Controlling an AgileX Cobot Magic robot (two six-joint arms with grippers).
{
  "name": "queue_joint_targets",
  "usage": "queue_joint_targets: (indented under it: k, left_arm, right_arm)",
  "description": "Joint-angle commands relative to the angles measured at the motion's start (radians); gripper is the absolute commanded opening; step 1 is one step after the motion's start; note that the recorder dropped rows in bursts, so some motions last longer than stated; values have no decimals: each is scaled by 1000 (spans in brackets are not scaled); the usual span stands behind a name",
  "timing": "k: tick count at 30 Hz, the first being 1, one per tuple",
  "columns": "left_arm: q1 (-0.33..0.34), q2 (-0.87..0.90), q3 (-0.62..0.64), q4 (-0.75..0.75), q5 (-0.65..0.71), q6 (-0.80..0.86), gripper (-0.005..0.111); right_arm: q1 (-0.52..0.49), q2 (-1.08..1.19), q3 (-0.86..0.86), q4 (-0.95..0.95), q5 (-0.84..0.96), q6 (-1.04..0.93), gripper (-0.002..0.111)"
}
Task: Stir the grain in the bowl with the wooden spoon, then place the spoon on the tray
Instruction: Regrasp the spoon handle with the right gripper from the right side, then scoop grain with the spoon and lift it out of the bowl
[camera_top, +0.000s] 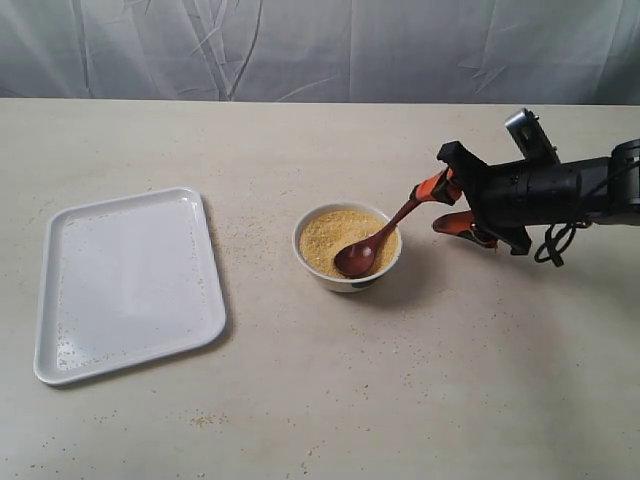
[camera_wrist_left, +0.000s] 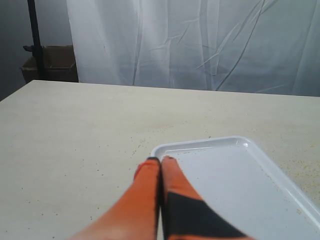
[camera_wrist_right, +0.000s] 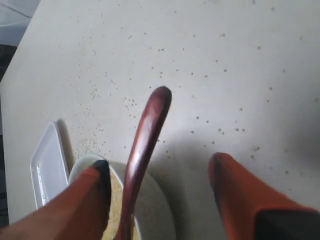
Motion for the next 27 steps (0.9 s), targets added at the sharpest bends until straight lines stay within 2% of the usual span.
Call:
queue_joint_targets:
  k: [1, 5, 11, 14, 20, 27]
  left_arm:
    - [4, -5, 5, 1, -13, -3, 0]
    - [4, -5, 5, 1, -14, -2, 0]
    - [4, -5, 5, 1, -14, -2, 0]
    - [4, -5, 5, 1, -14, -2, 0]
    - [4, -5, 5, 1, -14, -2, 0]
    - [4, -5, 5, 1, -14, -2, 0]
  right_arm:
    - [-3, 50, -56, 8, 38, 7, 58]
    - [-3, 94, -89, 8, 61, 18, 57]
    - [-3, 130, -113, 8, 85, 34, 49]
    - [-3, 130, -122, 8, 85, 34, 37]
    - [-3, 130, -122, 8, 88, 39, -1]
    - [-3, 123, -122, 8, 83, 132, 0]
